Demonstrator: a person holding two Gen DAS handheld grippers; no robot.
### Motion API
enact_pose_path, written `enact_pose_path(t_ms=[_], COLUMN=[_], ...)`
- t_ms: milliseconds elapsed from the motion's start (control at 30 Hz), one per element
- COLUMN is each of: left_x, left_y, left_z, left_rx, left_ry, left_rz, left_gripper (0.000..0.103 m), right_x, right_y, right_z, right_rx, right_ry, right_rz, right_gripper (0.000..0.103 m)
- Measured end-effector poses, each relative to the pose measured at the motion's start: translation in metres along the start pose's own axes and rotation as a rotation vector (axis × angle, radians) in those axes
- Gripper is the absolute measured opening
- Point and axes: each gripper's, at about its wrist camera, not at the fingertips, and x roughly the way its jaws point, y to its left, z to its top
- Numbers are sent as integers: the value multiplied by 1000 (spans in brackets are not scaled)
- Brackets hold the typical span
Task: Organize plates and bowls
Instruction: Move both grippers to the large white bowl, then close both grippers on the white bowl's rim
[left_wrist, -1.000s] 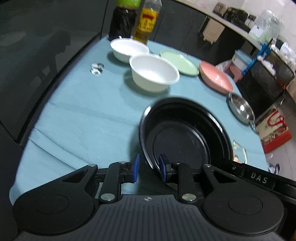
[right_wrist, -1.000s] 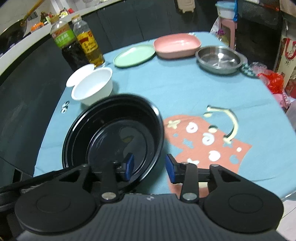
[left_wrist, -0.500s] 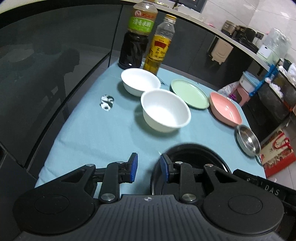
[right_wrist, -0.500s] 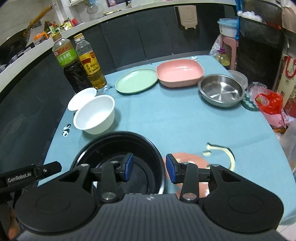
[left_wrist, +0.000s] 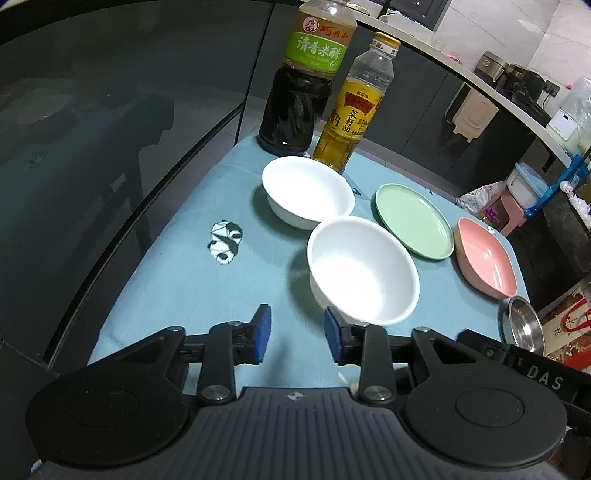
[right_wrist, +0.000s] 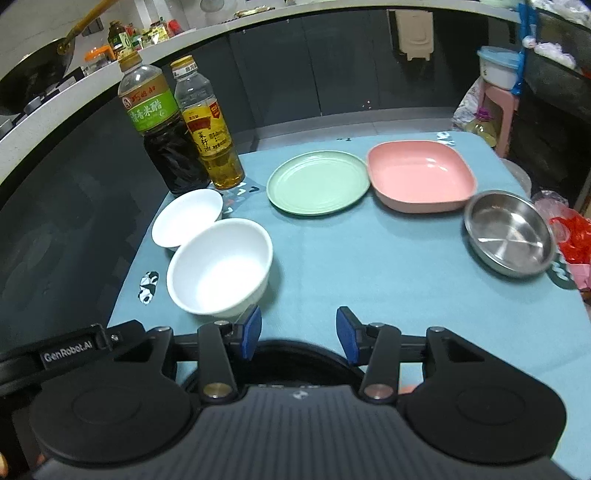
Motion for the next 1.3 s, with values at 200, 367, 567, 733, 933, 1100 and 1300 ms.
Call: enact_pose_path(t_ms=[200, 367, 567, 733, 933, 1100, 1300], left_x=[16, 32, 60, 78, 92, 98, 102], left_y=[3, 4, 1, 0, -3, -5, -9], left_z=[10, 19, 24, 28, 29, 30, 31], left_rx=[-18, -35, -34, -39, -36, -27, -5], left_ry=[-9, 5, 51, 77, 93, 86, 69], left_rz=[-20, -28, -18, -11, -2, 8, 7], left_gripper=[36, 37, 37, 37, 37, 37, 34], right_x=[24, 42, 65, 83, 98, 107, 110], right_y=[9, 13, 15, 14, 13, 11, 11], right_z=[15, 23, 33, 38, 38, 38, 38], right_rx=[2, -1, -3, 3, 1, 3, 2], right_ry=[28, 56, 75, 103, 125, 141, 141], right_rz=[38, 39, 29, 27, 24, 15, 12], right_gripper=[52, 52, 52, 52, 52, 52, 52])
